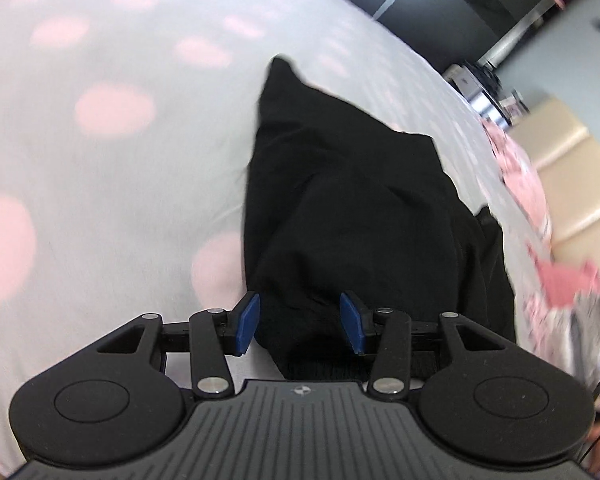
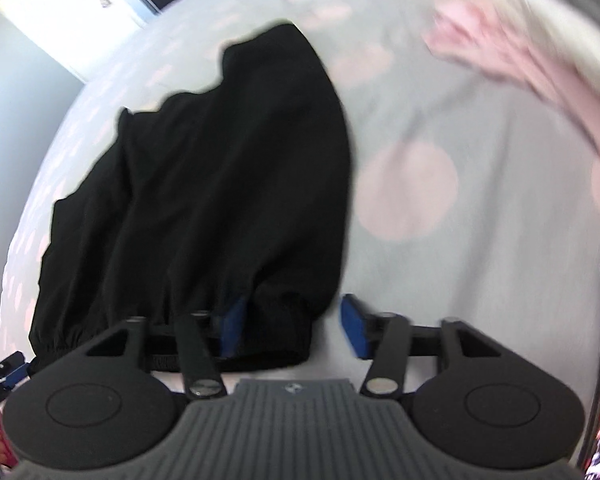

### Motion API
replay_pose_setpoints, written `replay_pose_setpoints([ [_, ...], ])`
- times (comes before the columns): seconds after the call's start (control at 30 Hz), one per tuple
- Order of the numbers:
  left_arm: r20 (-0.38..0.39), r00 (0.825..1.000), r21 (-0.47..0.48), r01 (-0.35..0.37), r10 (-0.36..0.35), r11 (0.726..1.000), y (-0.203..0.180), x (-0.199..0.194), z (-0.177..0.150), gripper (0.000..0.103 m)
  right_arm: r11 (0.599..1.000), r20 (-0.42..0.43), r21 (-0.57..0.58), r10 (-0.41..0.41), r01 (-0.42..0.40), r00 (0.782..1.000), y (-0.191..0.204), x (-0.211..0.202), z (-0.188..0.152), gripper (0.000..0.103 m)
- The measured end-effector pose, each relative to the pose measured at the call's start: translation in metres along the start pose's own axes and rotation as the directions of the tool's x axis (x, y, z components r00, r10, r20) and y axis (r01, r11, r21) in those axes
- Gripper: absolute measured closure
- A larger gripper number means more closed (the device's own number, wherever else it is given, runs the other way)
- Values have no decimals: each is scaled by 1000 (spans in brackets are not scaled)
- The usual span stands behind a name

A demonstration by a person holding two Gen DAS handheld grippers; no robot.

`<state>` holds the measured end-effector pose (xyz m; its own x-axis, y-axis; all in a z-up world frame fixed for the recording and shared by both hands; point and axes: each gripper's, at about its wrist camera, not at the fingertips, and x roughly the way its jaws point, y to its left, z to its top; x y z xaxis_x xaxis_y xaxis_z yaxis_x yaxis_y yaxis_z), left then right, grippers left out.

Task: Fold clothes
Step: 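Grasp the garment's waistband edge again with both grippers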

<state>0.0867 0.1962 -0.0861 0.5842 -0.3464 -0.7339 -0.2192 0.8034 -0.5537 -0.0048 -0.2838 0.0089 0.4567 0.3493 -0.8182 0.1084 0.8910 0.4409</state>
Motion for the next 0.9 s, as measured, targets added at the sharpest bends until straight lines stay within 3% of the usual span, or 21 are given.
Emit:
replay_pose_setpoints([
  [0.13,-75,997,-63,18,-23,998,11,11,-4,63,1000,-31,1,2,-2,1000,-2,2,0,78],
  [0.27,-119,993,-29,-4,0,1000,8,17,-10,65,1000,-43,21,12,-12,999,-6,3,0,76],
  [0.37,-114,993,-18,-16,14,1000,7,18,-14,70,999,-51,44,25,-23,998,-10,5,0,74],
  [0.43,-95,995,8,-16,17,1000,2,17,-14,82,999,-47,45,28,-26,998,-11,7,0,75],
  [0.53,-44,999,47,-7,9,999,-8,8,-15,89,998,-22,46,41,-40,999,-9,2,1,82],
  [0.67,-3,1000,91,-9,9,996,-19,-5,-14,90,996,31,43,79,-80,996,-3,-12,5,86],
  [0.9,-22,998,116,-49,52,992,-22,-3,-14,90,989,94,25,142,-145,985,30,-26,16,88],
])
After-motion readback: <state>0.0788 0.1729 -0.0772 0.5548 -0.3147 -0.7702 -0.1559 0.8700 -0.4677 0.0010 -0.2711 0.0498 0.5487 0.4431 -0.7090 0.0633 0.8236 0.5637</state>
